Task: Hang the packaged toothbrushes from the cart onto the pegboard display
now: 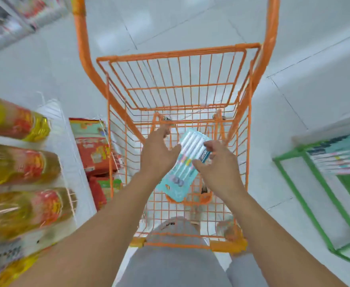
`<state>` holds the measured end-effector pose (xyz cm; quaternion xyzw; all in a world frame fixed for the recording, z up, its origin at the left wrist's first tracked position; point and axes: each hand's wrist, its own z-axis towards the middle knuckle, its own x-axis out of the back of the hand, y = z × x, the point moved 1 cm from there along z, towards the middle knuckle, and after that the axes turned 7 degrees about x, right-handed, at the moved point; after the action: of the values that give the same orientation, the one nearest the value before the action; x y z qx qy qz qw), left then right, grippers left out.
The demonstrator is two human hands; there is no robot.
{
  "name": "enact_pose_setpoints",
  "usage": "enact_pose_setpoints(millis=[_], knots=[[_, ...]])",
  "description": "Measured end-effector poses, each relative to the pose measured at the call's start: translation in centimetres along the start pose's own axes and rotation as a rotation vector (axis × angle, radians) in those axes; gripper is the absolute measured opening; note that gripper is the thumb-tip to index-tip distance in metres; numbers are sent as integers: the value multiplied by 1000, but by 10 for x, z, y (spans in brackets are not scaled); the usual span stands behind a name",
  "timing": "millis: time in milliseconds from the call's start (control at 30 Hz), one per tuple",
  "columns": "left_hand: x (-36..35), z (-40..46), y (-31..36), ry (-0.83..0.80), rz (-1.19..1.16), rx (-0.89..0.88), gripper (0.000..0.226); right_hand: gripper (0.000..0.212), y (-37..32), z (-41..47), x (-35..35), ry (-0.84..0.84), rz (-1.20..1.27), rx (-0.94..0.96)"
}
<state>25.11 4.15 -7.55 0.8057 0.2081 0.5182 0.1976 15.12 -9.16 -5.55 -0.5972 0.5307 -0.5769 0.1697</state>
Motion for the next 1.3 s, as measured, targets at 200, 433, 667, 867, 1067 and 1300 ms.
enact_pose_setpoints(millis=[200, 433, 667, 867, 1067, 1300], knots=[[-49, 1, -77, -384, 423, 241, 117, 107, 68, 52, -72, -215, -215, -274], [-60, 8, -80, -232, 218, 313, 90, 90, 82, 58, -89, -239, -305, -246], [-62, -15, -78, -159, 176, 265, 79, 62, 80, 50, -76, -193, 20, -236], [-72, -18, -67, -241, 374, 449, 110, 73, 76, 42, -67, -496, -350, -88], [-19, -7, -39, -293, 495, 187, 56, 54, 48, 29, -28, -333, -326, 86], [89, -33, 118, -229, 682, -652, 27, 18, -26, 3, 72, -29, -490, 477]])
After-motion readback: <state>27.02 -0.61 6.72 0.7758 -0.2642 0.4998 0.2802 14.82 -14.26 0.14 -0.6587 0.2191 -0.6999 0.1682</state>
